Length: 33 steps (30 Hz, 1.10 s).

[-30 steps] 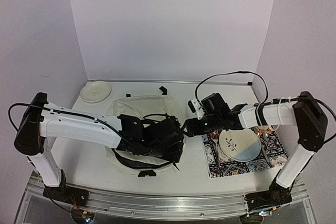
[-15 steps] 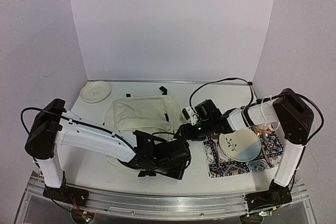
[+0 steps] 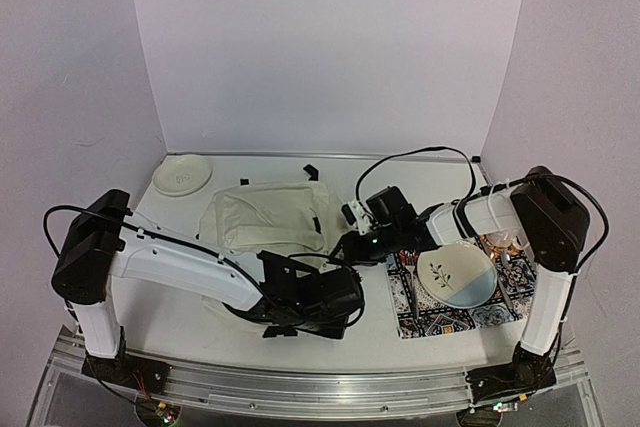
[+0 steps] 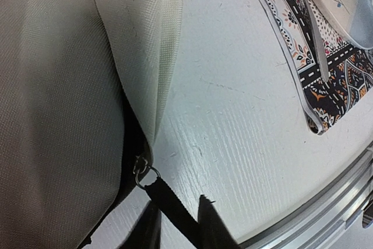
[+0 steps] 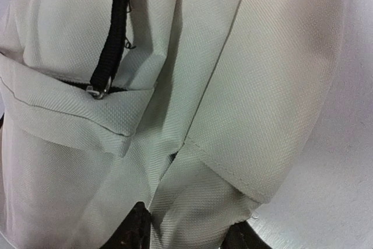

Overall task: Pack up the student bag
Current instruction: Pick up the largest pocket of the bag from the student bag, then hold the largest pocket of the student bag, then zip the largest pocket of the bag in the student bag.

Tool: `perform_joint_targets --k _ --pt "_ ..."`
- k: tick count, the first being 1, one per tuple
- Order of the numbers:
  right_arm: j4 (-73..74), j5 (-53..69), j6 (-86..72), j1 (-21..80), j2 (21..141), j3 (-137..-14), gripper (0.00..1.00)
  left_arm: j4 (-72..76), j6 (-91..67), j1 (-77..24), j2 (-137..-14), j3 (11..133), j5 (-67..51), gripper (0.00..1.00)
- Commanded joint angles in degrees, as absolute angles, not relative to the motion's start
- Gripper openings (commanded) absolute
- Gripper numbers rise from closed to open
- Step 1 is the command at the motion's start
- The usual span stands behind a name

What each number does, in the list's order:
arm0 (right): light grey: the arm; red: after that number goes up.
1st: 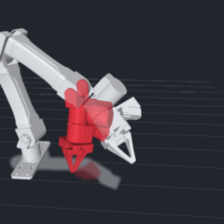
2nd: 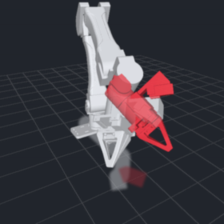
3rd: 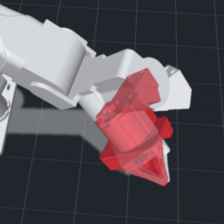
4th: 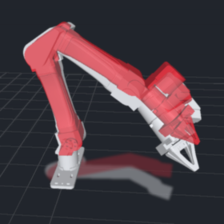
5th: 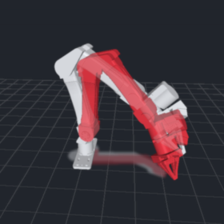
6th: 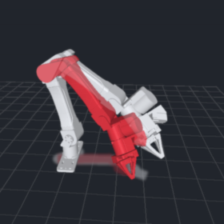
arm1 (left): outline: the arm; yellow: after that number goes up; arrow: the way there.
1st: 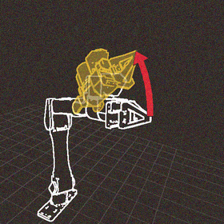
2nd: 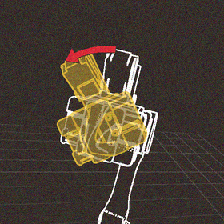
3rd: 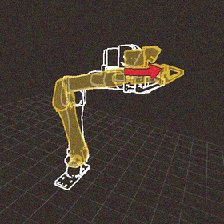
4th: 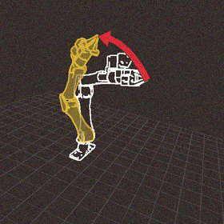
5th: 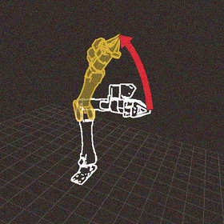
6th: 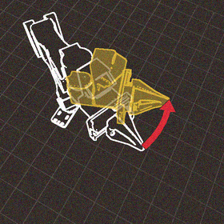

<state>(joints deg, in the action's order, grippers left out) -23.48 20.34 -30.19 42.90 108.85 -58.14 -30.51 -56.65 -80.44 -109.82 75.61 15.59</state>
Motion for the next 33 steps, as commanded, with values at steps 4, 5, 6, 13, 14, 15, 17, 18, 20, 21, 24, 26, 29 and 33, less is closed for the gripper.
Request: perform_joint_targets --k 4,5,6,13,14,15,17,18,20,21,24,26,29,33 --pt "-24.3 19.4 -28.8 41.7 109.8 -62.6 0.11 -30.1 -57.7 -80.5 -107.8 74.4 17.0 0.0" --pt "-23.8 18.7 -28.4 41.1 109.9 -63.2 0.06 -30.1 -57.7 -80.5 -107.2 74.0 16.9 0.0" --pt "-23.3 18.0 -28.0 40.5 110.0 -63.9 0.0 -30.1 -57.7 -80.5 -106.6 73.5 16.8 0.0" --pt "-19.9 14.1 -24.0 32.8 112.5 -69.3 0.0 -30.2 -55.8 -80.5 -102.7 71.2 15.5 0.0" --pt "-19.4 13.9 -23.5 31.8 113.5 -70.9 0.0 -30.2 -55.6 -80.6 -102.1 70.8 15.5 0.0" --pt "-18.6 13.7 -22.8 30.8 114.6 -72.6 0.0 -30.2 -55.2 -80.6 -101.6 70.5 15.5 0.0" --pt "-17.2 13.6 -21.7 29.0 116.8 -76.1 0.0 -30.2 -54.3 -80.5 -100.8 70.0 15.4 0.0" --pt "-16.6 13.7 -21.3 28.3 117.6 -77.6 0.0 -30.2 -53.8 -80.5 -100.5 69.9 15.4 0.0" --pt "-15.5 14.0 -20.2 27.6 118.6 -79.9 0.01 -30.2 -53.0 -80.5 -100.1 69.8 15.6 0.0" --pt "-15.0 14.6 -19.7 27.6 118.7 -80.9 0.03 -30.2 -52.8 -80.5 -100.1 69.8 15.8 0.0" --pt "-14.5 18.5 -20.3 27.5 116.3 -79.5 0.16 -30.2 -51.5 -80.3 -100.9 71.3 16.9 0.0" --pt "-14.6 19.8 -21.6 27.6 112.8 -76.3 0.3 -30.2 -50.7 -80.1 -101.7 72.7 18.0 0.0" --pt "-17.0 22.1 -24.6 27.6 106.5 -68.2 0.43 -30.2 -48.9 -79.8 -102.9 74.8 19.0 0.0" --pt "-21.9 25.3 -29.9 28.8 97.9 -57.5 0.54 -29.8 -47.1 -79.3 -104.2 76.9 19.5 0.0"
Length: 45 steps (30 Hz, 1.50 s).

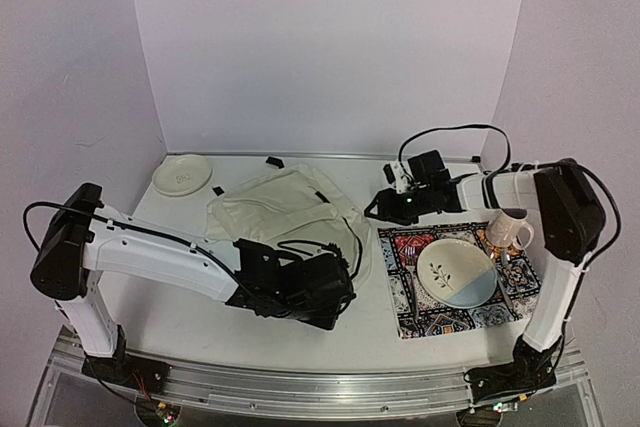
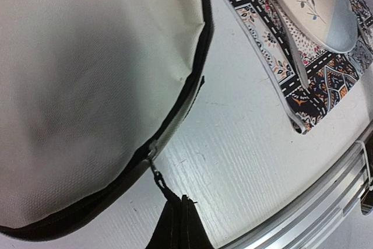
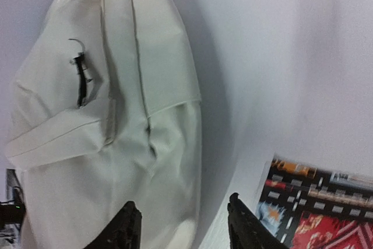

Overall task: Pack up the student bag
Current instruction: Zip the largest pocket of the bag in the student bag, then hold the largest pocket of the student bag, then zip the largest pocket of the bag in the student bag.

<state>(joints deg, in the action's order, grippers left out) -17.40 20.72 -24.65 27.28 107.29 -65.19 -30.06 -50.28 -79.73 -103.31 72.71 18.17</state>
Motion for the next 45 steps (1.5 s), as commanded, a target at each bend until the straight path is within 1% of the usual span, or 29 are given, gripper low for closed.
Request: perform_joint_targets --k 1,4,10,15,19,21,22,24,26,28,30,31,35,39,41,43,45 --pt "-22.9 25.6 -31.3 29.5 95.9 -54.9 0.57 -29.7 -46.7 -79.2 -104.4 77.2 19.6 0.0" --pt "-27.7 26.1 -35.8 32.6 90.8 -47.6 0.65 -29.5 -45.9 -79.1 -105.0 77.8 19.4 0.0" --pt "-35.5 21.2 -45.5 39.2 86.0 -38.1 0.71 -29.2 -44.8 -78.9 -105.0 77.8 19.1 0.0" --pt "-41.1 19.6 -50.6 41.8 87.1 -34.7 0.72 -28.6 -44.3 -78.8 -104.6 77.6 18.6 0.0" --pt "-43.8 21.4 -51.1 42.9 90.6 -35.9 0.7 -28.5 -43.9 -78.8 -104.2 77.3 18.8 0.0" --pt "-45.3 22.5 -51.2 43.1 91.6 -36.5 0.62 -28.6 -43.9 -78.8 -103.7 76.7 19.1 0.0" --pt "-45.4 22.7 -50.8 43.1 92.0 -36.9 0.56 -28.6 -44.0 -78.6 -103.4 76.2 19.2 0.0" --pt "-44.3 21.7 -49.8 43.0 92.2 -37.7 0.38 -28.6 -44.3 -78.2 -102.2 74.7 19.3 0.0" --pt "-39.8 20.1 -46.8 42.3 91.9 -39.4 0.22 -28.7 -44.7 -77.6 -100.6 72.7 19.6 0.0" --pt "-35.8 18.6 -43.6 40.7 91.5 -41.4 0.09 -28.8 -45.2 -77.0 -98.4 70.5 19.8 0.0" --pt "-32.1 18.3 -40.3 37.8 91.2 -43.1 0.01 -29.0 -45.4 -76.3 -96.4 67.9 19.6 0.0" --pt "-30.7 18.4 -38.8 36.4 91.2 -44.2 0.0 -29.3 -45.5 -76.1 -95.8 67.1 19.6 0.0" --pt "-24.5 18.6 -32.9 30.6 92.9 -50.2 0.0 -29.8 -45.8 -76.0 -93.8 64.6 19.4 0.0" --pt "-20.0 18.4 -28.6 27.1 97.6 -58.1 0.03 -29.9 -45.7 -75.9 -92.2 63.6 19.7 0.0" --pt "-18.8 17.9 -27.8 26.4 99.9 -61.2 0.07 -29.8 -45.5 -75.5 -91.7 63.6 20.1 0.0" --pt "-17.9 20.8 -27.8 26.5 101.1 -63.0 0.15 -29.7 -44.9 -74.6 -92.2 64.1 20.7 0.0" --pt "-19.0 24.1 -29.4 27.0 100.9 -62.1 0.25 -29.6 -43.6 -73.5 -93.4 65.4 21.0 0.0"
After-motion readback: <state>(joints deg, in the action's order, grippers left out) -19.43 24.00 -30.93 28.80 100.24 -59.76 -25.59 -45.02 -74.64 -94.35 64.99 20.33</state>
